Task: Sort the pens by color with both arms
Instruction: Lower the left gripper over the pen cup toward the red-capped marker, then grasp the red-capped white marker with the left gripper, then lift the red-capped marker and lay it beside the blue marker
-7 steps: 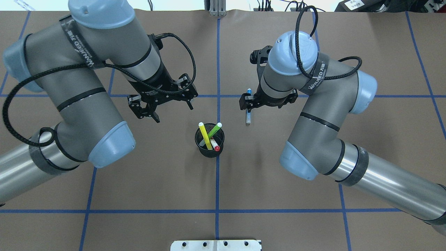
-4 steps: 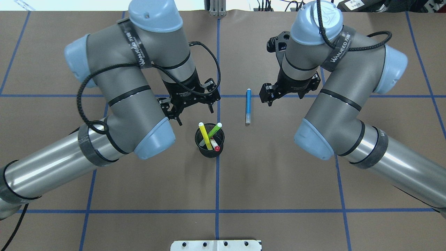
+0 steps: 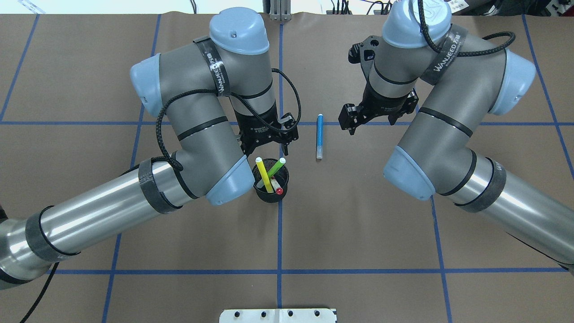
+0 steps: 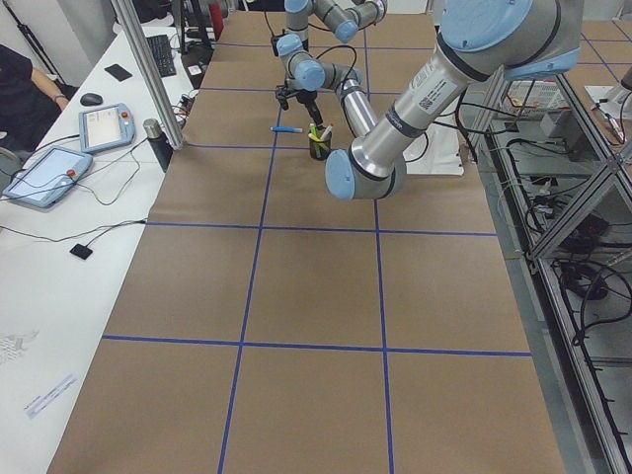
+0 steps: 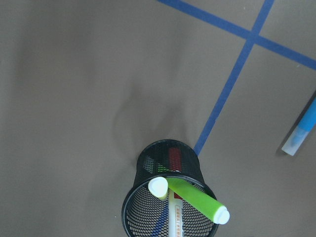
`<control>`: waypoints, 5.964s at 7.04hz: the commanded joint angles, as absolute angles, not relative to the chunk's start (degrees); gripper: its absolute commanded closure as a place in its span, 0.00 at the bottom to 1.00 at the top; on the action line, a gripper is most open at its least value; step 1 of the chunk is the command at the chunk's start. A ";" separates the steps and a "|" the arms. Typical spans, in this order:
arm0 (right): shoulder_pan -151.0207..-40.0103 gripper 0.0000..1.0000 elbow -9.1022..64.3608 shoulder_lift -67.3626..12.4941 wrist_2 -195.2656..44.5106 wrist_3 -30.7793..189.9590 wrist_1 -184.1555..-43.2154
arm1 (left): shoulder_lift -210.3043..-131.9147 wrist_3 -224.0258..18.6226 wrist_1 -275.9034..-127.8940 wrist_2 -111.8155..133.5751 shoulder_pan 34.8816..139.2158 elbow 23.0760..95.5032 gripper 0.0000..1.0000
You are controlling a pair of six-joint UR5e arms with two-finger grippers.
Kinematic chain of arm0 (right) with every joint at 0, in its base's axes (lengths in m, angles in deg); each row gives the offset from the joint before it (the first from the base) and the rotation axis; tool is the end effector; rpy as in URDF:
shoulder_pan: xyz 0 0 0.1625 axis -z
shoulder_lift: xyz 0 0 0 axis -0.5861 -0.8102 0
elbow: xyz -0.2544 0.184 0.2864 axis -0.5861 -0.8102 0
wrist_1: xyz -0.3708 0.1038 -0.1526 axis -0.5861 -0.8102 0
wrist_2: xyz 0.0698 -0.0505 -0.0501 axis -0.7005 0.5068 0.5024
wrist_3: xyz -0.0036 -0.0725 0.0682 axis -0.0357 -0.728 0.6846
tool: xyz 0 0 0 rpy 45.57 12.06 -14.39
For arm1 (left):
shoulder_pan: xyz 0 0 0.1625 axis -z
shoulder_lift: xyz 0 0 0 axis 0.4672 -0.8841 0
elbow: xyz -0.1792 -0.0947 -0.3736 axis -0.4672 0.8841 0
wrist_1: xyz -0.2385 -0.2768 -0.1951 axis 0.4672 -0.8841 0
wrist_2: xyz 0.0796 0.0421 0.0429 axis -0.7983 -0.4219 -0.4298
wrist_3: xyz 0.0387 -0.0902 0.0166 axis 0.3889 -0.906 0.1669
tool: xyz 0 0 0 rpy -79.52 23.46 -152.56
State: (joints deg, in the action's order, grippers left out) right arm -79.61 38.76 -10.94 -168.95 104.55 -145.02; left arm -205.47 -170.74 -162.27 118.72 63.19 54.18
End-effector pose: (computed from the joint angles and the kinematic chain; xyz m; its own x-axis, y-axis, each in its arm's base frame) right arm -0.3970 -0.5024 0.2210 0.7353 -0.2239 0.6397 0.1622 0.9746 0.1546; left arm 0.5490 -0.4752 0.1157 0.6684 -0.3546 -0.6538 0.0558 0.9005 -0.4313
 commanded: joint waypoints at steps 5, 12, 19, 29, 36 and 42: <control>-79.48 0.01 38.79 -10.89 -168.72 104.92 -145.04 | -205.13 -169.80 -162.17 118.72 60.46 53.75 0.28; -79.57 0.01 38.70 -10.89 -168.72 104.92 -145.04 | -205.04 -167.16 -162.26 118.81 59.14 53.49 0.48; -79.48 0.01 38.43 -11.15 -168.63 104.92 -144.69 | -205.04 -164.00 -162.35 118.72 58.61 53.13 0.64; -79.57 0.01 38.43 -11.15 -168.63 105.01 -144.69 | -204.86 -162.24 -151.21 119.78 58.88 66.47 0.89; -79.39 0.01 38.70 -10.98 -168.99 106.86 -144.34 | -205.74 -147.76 -170.04 119.16 70.20 55.45 0.89; -80.00 0.01 38.78 -10.54 -170.83 107.29 -144.17 | -213.83 -147.39 -183.27 114.25 68.55 35.12 0.87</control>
State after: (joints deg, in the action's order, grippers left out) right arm -79.75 38.78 -10.65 -170.60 107.02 -144.23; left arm -213.36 -147.39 -182.91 115.55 69.40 35.91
